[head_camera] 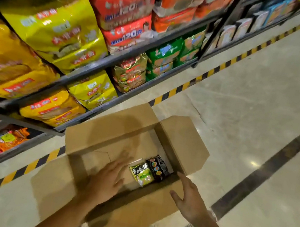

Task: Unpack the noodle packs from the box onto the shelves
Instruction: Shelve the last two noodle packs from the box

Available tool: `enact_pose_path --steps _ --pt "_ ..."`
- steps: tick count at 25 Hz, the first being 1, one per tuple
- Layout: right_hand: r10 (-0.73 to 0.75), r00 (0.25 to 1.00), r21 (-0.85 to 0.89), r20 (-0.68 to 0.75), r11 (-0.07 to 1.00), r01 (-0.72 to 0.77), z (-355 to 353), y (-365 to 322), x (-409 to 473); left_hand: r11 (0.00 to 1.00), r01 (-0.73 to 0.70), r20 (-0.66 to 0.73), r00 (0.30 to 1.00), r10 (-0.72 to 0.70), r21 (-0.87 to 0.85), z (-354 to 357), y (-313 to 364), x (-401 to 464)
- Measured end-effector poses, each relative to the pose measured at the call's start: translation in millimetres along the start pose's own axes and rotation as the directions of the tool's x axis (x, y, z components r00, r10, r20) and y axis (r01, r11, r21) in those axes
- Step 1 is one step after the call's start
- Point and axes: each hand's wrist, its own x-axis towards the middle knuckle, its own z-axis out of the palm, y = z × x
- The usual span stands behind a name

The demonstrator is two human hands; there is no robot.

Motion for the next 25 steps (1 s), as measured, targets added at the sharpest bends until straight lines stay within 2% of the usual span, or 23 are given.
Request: enact_pose_path --steps 4,7,13,17,21,24,25 --pt "0.015 0.998 -0.046 0.057 0.999 -0.013 69 59 92 0.991 0.116 0.078 0.991 -0.111 -0.06 94 -61 68" --pt "0.003 0.992 -0.12 0.128 0.993 0.013 115 93 145 0.979 0.17 0.065 0.984 -0.164 -0.11 151 -95 109" --pt "-0.014 0.992 -0.13 0.125 0.991 0.03 192 127 241 0.97 0.191 0.114 0.978 -0.174 -0.152 236 -148 156" --pt "0.124 0.978 -0.195 0.166 0.977 -0.09 250 143 300 0.966 0.197 0.126 0.976 -0.177 -0.169 267 -178 164" --pt "0.304 0.934 -0.266 0.185 0.931 -0.25 285 157 331 0.986 0.136 0.122 0.985 -0.124 -0.097 285 -200 170" --pt "0.312 0.935 -0.447 0.167 0.87 -0.21 293 161 332 0.979 0.169 0.148 0.977 -0.151 -0.115 293 -207 175" --pt "0.306 0.938 -0.447 0.166 0.871 -0.205 288 161 332 0.973 0.191 0.165 0.972 -0.169 -0.129 294 -207 176"
